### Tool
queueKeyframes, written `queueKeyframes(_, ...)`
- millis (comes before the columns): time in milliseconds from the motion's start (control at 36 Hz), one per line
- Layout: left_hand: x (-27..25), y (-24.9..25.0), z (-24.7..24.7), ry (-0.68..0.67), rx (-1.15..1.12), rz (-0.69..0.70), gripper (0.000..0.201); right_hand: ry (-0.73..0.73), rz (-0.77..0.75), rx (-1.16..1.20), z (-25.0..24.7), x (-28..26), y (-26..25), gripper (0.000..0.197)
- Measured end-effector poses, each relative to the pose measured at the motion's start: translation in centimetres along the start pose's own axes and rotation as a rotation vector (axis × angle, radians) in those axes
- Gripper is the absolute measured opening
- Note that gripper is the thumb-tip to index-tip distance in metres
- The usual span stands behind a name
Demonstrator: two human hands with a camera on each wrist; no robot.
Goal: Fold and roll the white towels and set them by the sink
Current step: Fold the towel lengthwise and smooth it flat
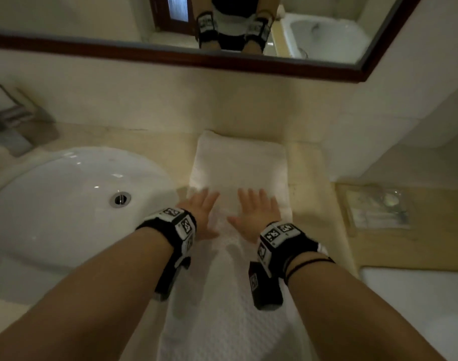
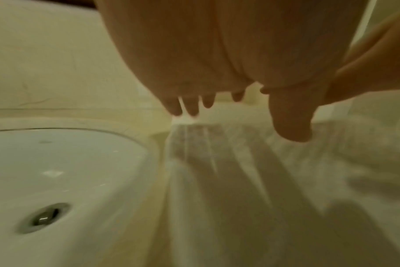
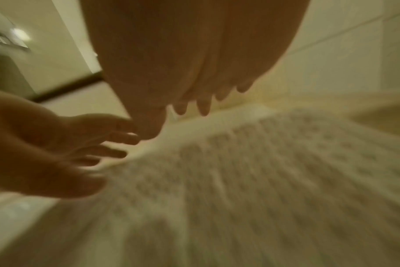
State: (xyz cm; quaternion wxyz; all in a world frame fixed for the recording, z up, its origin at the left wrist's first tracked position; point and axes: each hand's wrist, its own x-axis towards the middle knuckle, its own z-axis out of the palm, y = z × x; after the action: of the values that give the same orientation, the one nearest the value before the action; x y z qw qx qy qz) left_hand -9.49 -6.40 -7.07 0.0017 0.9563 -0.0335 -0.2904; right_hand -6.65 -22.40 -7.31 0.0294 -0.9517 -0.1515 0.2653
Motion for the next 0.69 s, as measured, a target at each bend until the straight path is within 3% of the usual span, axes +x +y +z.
queueKeyframes(28, 0.4, -0.6, 1.4, -0.073, 0.003, -0.005, 0.098, -0.097, 0.008, -0.009, 1.3, 0.6, 0.3, 0.072)
queueKeyframes(83, 0.9, -1.8, 3.7, -0.12, -0.024, -0.028, 0.103, -0.155, 0.027, -0.009, 3.1, 1.0, 1.3, 0.073)
queueKeyframes(472, 3.1, -1.3, 3.5, -0.091, -0.087, -0.165, 0.104, -0.113, -0.033, -0.003, 2.1, 3.2, 3.1, 0.075)
queueKeyframes(694, 3.1, -1.0, 2.4, -0.106, -0.071, -0.184, 0.107, -0.098, 0.011, -0.012, 5.0, -2.4, 6.1, 0.067)
